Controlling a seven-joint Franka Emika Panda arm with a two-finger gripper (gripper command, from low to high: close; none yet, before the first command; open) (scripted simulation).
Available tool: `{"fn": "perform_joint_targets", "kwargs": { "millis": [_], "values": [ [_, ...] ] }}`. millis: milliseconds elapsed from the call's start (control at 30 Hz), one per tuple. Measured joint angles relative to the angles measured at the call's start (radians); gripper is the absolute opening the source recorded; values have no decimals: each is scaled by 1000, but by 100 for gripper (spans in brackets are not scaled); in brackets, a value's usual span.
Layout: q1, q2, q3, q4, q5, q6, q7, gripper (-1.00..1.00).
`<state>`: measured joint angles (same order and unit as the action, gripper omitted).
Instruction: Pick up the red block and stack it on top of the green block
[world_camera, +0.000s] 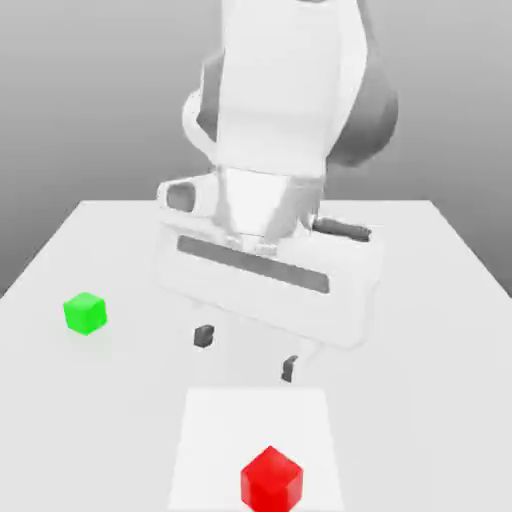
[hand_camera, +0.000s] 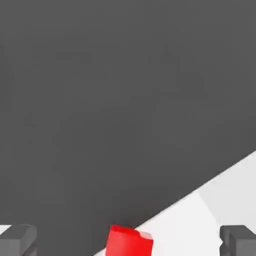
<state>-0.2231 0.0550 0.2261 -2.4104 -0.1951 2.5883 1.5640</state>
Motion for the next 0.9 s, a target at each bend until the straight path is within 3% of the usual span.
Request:
{"fn": "perform_joint_targets", "kwargs": {
  "millis": [167,300,333,567,733,900],
  "values": [
    [10,161,4,-25,57,73,87,0],
    [43,303,-37,-9,15,181,139,0],
    [56,338,-53,-3,0,209,151,-100],
    [59,345,-56,-2,-3,216,154,-100],
    [20,192,-18,-34,73,96,112,-100],
    [-68,88,-156,-134,74,82,316,-100]
  ]
}}
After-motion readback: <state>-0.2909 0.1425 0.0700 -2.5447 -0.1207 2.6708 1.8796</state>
